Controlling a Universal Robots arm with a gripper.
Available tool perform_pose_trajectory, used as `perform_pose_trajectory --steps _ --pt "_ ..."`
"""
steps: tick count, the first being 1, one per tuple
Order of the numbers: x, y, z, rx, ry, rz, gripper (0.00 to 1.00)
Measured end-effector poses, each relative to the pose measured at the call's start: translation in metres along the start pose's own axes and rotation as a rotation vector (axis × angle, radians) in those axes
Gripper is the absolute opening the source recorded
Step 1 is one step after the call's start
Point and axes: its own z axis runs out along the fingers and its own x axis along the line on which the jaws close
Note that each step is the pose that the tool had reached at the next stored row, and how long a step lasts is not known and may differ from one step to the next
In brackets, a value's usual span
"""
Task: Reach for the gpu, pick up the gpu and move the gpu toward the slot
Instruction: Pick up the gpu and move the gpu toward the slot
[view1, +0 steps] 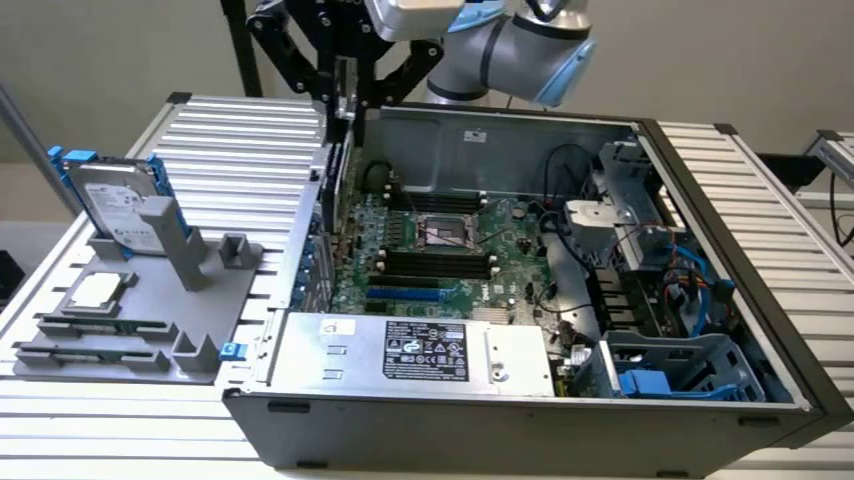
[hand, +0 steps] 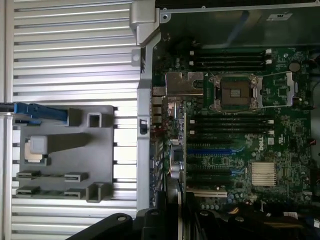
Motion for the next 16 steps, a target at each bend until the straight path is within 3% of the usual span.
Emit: perform_pose_trajectory --steps 9,16 --pt "-0.041 0.0084 0.0003 -0.0001 0.0000 0.000 0.26" --pt "-0.060 0.0272 0.0096 0.0000 -0.0002 0.000 0.26"
